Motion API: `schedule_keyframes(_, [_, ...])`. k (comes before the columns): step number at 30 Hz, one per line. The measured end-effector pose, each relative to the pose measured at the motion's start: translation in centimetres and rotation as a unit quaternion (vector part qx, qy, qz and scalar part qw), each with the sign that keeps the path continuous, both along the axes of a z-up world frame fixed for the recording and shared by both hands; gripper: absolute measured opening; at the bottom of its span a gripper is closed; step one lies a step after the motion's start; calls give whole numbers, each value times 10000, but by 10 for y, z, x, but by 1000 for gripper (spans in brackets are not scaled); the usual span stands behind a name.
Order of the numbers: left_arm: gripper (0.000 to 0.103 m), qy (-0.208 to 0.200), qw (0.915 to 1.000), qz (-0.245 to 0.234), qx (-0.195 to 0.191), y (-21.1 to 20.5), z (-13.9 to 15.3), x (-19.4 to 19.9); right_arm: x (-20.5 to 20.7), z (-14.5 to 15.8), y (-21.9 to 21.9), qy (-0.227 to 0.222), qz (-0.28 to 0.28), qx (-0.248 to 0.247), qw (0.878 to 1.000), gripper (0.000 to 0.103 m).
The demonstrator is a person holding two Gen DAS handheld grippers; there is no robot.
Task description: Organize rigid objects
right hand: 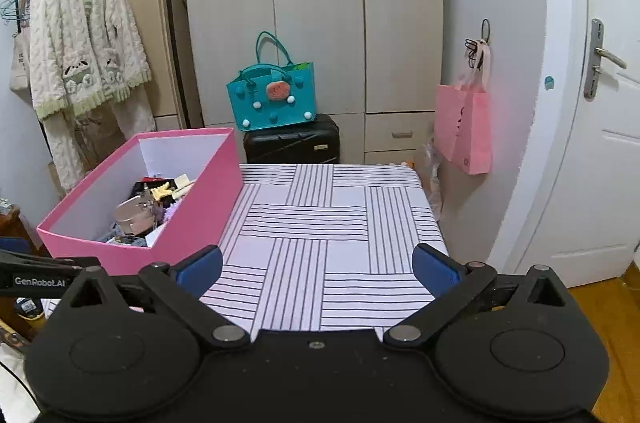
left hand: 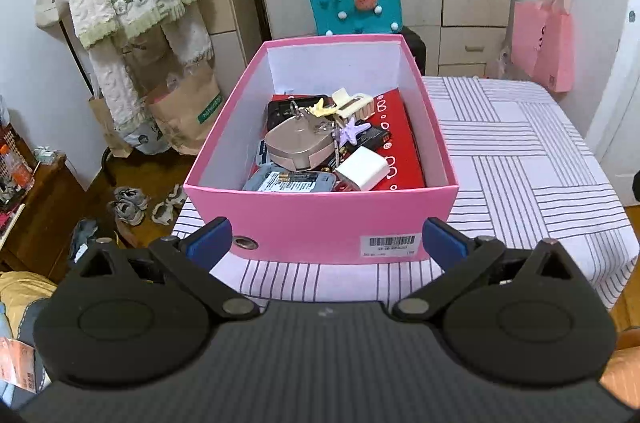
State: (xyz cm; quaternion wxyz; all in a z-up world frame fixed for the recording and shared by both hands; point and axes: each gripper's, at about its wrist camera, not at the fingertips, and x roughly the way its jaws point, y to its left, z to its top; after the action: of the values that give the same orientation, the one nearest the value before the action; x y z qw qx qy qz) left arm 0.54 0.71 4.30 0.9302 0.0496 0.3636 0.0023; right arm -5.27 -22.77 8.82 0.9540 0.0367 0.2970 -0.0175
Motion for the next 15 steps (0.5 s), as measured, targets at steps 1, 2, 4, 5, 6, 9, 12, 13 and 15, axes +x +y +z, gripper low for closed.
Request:
schedule_keyframes(1, [103, 14, 10000, -14, -57, 1, 0, -1, -1, 0, 0, 12, -26, 1, 10000, 102])
schedule_keyframes(2, [103, 25, 9999, -32, -110, 1, 0, -3, -2, 0, 0, 23, -53, 0, 10000, 102])
schedule_keyframes(4, [103, -10, 9999, -53, -137, 1, 1, -6, -4, 0, -2, -25, -135, 37, 9999, 102])
schedule_keyframes(5, [103, -30, 9999, -71, -118, 0, 2, -8, -6, 0, -3, -35, -175, 59, 9998, 102])
schedule_keyframes(6, [103, -51, 9999, -85, -114, 1, 2, -10, -7, 0, -3, -42, -190, 64, 9998, 102])
schedule_keyframes(9, [103, -108, 9998, -46, -144, 2, 3, -15, -12, 0, -1, -110, -218, 68, 9997, 102])
schedule_keyframes(12, [103, -198, 9997, -12, -117, 3, 4, -19, -19, 2, -1, -214, -226, 112, 9995, 102])
schedule_keyframes(13, [103, -218, 9997, -17, -125, 3, 4, -20, -20, 2, -1, -238, -228, 123, 9994, 102])
schedule_keyframes(15, [103, -234, 9996, -42, -166, 4, 4, -22, -23, 2, -1, -277, -231, 113, 9993, 102])
